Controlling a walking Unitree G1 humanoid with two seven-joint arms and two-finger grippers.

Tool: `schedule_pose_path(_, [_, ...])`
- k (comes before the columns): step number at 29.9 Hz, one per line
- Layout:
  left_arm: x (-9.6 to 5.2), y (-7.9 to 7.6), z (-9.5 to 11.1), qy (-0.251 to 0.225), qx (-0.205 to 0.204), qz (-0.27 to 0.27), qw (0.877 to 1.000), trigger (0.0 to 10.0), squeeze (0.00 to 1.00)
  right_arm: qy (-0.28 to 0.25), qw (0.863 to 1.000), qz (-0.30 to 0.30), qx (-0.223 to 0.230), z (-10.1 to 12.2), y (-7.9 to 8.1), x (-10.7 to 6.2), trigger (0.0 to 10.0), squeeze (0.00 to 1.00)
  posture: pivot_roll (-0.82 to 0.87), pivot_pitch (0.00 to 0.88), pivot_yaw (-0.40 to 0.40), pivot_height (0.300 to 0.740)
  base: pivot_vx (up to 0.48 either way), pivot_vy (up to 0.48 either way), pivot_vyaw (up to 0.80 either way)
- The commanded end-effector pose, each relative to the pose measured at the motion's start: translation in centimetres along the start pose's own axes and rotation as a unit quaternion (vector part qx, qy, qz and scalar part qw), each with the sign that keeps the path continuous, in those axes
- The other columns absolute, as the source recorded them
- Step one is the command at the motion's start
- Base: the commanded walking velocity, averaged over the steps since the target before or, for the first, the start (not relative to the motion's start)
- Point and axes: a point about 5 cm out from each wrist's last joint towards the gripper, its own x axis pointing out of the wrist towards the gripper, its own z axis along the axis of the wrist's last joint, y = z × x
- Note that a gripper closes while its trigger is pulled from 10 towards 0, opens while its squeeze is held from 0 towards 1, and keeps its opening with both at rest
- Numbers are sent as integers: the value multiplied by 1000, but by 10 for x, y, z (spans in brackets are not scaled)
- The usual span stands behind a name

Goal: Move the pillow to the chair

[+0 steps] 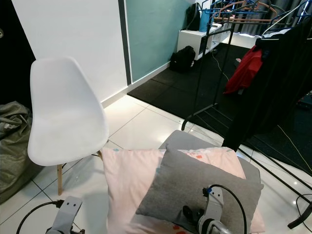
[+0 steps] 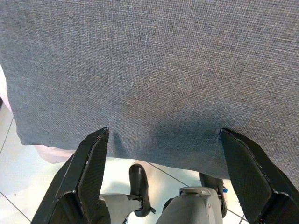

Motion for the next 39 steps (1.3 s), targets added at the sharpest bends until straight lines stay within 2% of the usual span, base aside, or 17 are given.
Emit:
schedule_pose_path(1, [-1,-8,-8,10,-1,-4,1000,10000,0,3,1000,-9,2,-1,-3,-1,10000,0,-107,55,-48,733,0,0,0])
schedule_pose_path(2, [0,-16,-8,10,-1,-7,1000,10000,0,3,1000,-10,2,-1,-3,-1,10000,0,-107,55,-48,733,0,0,0])
schedule_pose_path(5, [0,-23,-7,10,-1,-10,1000,10000,0,3,1000,-13,3,-1,-4,-1,10000,0,-108,51,-47,733,0,0,0])
schedule_pose_path(7, [1,-33,-4,9,-1,-14,1000,10000,0,-3,999,-10,36,-3,-3,-1,10000,0,-105,51,-46,729,0,0,0])
schedule_pose_path(9, [1,-33,-4,9,-1,-14,1000,10000,0,-3,999,-10,36,-3,-3,-1,10000,0,-105,51,-46,729,0,0,0])
schedule_pose_path(10, [1,-38,-1,7,-1,-16,1000,10000,0,-16,997,-5,73,-4,-1,-1,10000,0,-104,50,-44,724,0,0,0])
schedule_pose_path(11, [2,-41,3,4,-1,-18,1000,10000,0,-56,994,-1,98,32,-4,1,10000,0,-105,47,-41,719,0,0,0])
schedule_pose_path(12, [2,-41,3,4,-1,-18,1000,10000,0,-56,994,-1,98,32,-4,1,10000,0,-105,47,-41,719,0,0,0])
schedule_pose_path(14, [2,-44,7,1,0,-19,1000,10000,0,-113,986,0,121,81,-8,-2,10000,0,-110,47,-38,709,0,0,0])
schedule_pose_path(15, [2,-44,7,1,0,-19,1000,10000,0,-113,986,0,121,81,-8,-2,10000,0,-110,47,-38,709,0,0,0])
schedule_pose_path(17, [1,-39,2,1,0,-17,1000,10000,0,-145,983,-25,113,104,-16,-8,10000,0,-108,44,-40,699,0,0,0])
schedule_pose_path(18, [1,-39,2,1,0,-17,1000,10000,0,-145,983,-25,113,104,-16,-8,10000,0,-108,44,-40,699,0,0,0])
schedule_pose_path(21, [0,-29,-7,-4,-6,-10,1000,10000,0,-177,977,-62,97,126,-27,-16,10000,0,-111,42,-41,684,0,0,0])
schedule_pose_path(24, [-1,-24,-8,-8,-16,-2,1000,10000,0,-168,980,-79,75,130,-27,-17,10000,0,-111,44,-43,669,0,0,0])
schedule_pose_path(29, [0,-24,-3,-13,-18,1,1000,10000,0,-152,983,-82,65,127,-25,-15,10000,0,-109,50,-44,654,0,0,0])
schedule_pose_path(34, [2,-30,7,-20,-17,-2,1000,10000,0,-158,978,-113,79,129,-33,-18,10000,0,-113,61,-42,629,0,0,0])
schedule_pose_path(39, [2,-31,9,-23,-19,-2,1000,10000,0,-160,978,-97,88,132,-32,-19,10000,0,-117,67,-45,609,0,0,0])
